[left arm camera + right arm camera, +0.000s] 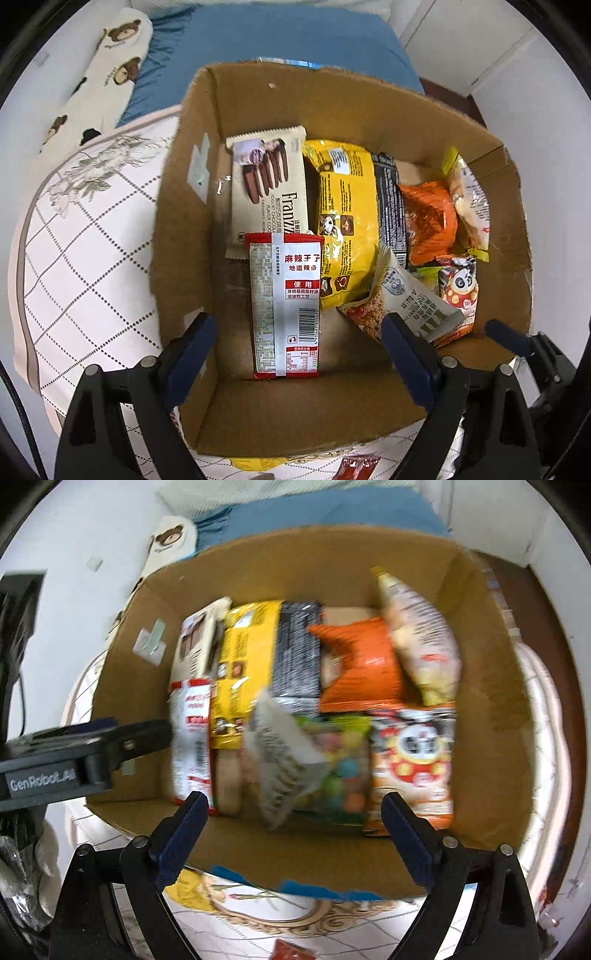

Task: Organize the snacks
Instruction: 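Carry both packs into the box and open both tools, then grasp the yellow Haidilao bag with left tool while right tool grasps the brown packet, then carry both packets into the box and open both tools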

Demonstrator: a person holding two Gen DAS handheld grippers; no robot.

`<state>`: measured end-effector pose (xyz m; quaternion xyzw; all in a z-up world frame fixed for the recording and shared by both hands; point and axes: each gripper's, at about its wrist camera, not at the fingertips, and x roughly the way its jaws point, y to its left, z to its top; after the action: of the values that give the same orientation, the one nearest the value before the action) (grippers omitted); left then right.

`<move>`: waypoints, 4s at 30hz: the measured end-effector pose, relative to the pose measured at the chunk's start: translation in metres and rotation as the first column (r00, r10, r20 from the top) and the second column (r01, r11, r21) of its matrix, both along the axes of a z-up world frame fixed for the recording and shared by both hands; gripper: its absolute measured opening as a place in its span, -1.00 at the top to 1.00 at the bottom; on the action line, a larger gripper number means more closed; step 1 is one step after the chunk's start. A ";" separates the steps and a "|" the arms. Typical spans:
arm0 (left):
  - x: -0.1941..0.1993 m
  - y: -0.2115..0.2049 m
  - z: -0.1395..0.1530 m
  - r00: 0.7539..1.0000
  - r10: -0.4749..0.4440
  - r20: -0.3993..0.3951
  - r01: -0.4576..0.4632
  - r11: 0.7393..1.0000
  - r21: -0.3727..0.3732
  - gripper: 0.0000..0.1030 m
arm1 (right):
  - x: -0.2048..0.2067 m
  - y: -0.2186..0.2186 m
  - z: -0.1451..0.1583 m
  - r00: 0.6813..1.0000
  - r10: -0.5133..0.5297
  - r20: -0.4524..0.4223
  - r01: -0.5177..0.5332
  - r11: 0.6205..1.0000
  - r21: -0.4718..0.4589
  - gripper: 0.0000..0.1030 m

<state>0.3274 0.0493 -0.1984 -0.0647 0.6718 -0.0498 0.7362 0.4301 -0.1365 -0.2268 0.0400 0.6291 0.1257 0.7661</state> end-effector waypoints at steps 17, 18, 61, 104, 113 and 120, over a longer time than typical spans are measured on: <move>-0.081 -0.003 0.102 0.923 -0.003 0.384 -0.040 0.994 0.103 -0.78 | -0.066 -0.031 0.099 0.954 -0.093 0.286 0.110 0.993 -0.042 -0.88; -0.087 -0.004 0.110 0.915 -0.008 0.403 -0.039 0.994 0.107 -0.78 | -0.070 -0.031 0.105 0.949 -0.096 0.300 0.112 0.993 -0.036 -0.88; -0.198 0.025 -0.133 0.990 0.098 -0.106 -0.080 0.983 0.165 -0.66 | -0.269 0.008 -0.171 0.924 -0.137 -0.357 0.134 0.990 -0.035 -0.93; -0.227 -0.033 -0.006 0.999 -0.008 0.054 0.011 0.999 -0.050 0.17 | -0.234 -0.017 0.009 0.998 -0.055 0.016 0.052 0.986 0.156 -0.05; -0.120 -0.041 0.062 0.985 -0.003 0.172 0.013 0.998 -0.054 0.16 | -0.118 -0.030 0.094 0.980 -0.085 0.179 0.054 0.983 0.173 -0.05; -0.028 -0.025 0.054 0.990 -0.030 0.135 0.023 0.998 0.054 0.16 | -0.019 -0.029 0.092 0.984 -0.051 0.170 0.035 0.995 0.098 -0.05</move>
<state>0.2994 0.0246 -0.1448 -0.0330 0.6219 -0.0464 0.7810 0.4109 -0.1654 -0.1346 0.0786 0.5529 0.1416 0.8173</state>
